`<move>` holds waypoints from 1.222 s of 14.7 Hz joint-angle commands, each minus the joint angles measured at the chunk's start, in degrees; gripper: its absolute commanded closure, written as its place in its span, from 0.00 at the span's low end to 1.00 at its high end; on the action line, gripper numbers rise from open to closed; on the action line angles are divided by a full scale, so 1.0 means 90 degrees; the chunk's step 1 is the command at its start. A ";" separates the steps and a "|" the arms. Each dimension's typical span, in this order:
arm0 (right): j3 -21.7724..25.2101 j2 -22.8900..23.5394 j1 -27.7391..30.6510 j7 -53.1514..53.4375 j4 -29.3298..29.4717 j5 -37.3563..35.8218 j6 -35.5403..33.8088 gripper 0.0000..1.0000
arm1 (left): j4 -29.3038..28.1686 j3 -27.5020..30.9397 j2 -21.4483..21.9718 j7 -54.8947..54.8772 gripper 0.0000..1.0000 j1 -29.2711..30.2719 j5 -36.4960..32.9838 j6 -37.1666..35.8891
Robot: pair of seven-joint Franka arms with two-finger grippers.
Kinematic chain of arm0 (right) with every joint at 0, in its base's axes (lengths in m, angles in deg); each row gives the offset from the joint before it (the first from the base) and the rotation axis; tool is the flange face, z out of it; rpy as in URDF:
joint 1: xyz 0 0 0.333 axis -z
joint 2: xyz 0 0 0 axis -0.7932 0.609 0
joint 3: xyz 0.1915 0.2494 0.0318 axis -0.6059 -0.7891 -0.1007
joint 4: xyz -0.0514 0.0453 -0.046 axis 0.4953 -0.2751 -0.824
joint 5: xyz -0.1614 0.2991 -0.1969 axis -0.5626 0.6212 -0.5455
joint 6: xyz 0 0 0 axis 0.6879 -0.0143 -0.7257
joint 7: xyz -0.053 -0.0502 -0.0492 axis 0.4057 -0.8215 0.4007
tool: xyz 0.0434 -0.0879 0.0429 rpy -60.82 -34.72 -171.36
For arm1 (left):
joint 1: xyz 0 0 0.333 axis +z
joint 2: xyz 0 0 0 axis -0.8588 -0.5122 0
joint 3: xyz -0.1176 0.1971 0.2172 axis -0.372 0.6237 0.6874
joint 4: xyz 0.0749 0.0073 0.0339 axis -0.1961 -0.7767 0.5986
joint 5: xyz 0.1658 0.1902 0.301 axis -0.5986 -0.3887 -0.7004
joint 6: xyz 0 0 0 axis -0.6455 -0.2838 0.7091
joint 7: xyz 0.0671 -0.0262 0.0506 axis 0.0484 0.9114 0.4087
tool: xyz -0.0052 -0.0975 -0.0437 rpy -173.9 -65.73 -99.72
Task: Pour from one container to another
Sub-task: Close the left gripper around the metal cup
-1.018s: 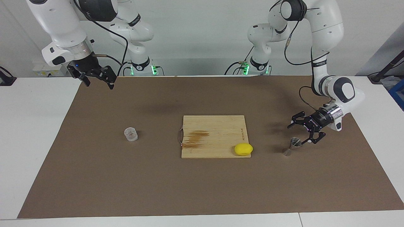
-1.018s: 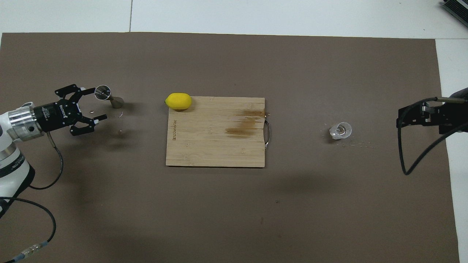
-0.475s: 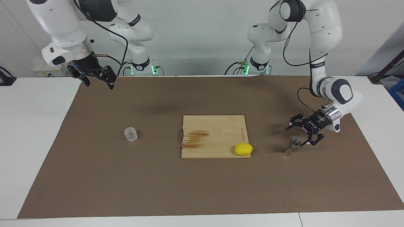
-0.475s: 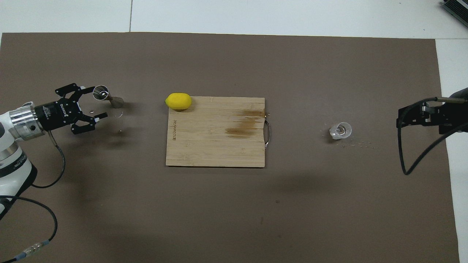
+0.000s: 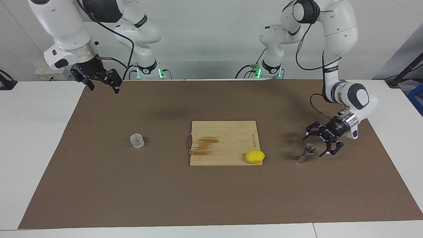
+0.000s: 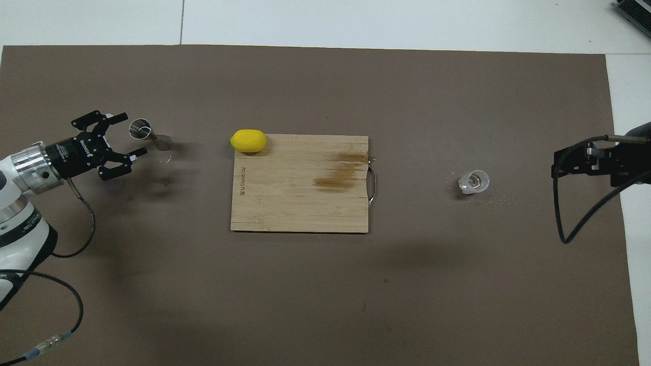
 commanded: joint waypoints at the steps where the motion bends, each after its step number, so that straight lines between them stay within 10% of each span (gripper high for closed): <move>1: -0.0030 -0.0156 0.0100 -0.0153 -0.0174 0.0133 0.0056 0.00 | 0.0078 -0.0053 -0.0076 0.0074 0.00 -0.0074 0.0235 0.0174; 12: -0.0030 -0.0156 0.0100 -0.0153 -0.0174 0.0133 0.0056 0.00 | 0.0068 -0.0121 -0.0066 0.0084 0.13 -0.0035 0.0264 0.0223; 14: -0.0030 -0.0156 0.0100 -0.0153 -0.0174 0.0133 0.0056 0.00 | 0.0058 -0.0121 -0.0066 0.0084 0.40 -0.0025 0.0264 0.0223; 16: -0.0030 -0.0146 0.0100 -0.0153 -0.0174 0.0124 0.0065 0.00 | 0.0058 -0.0121 -0.0066 0.0093 0.94 -0.0015 0.0264 0.0213; 18: -0.0030 -0.0146 0.0100 -0.0153 -0.0174 0.0133 0.0056 0.00 | 0.0058 -0.0121 -0.0056 0.0093 1.00 -0.0006 0.0264 0.0203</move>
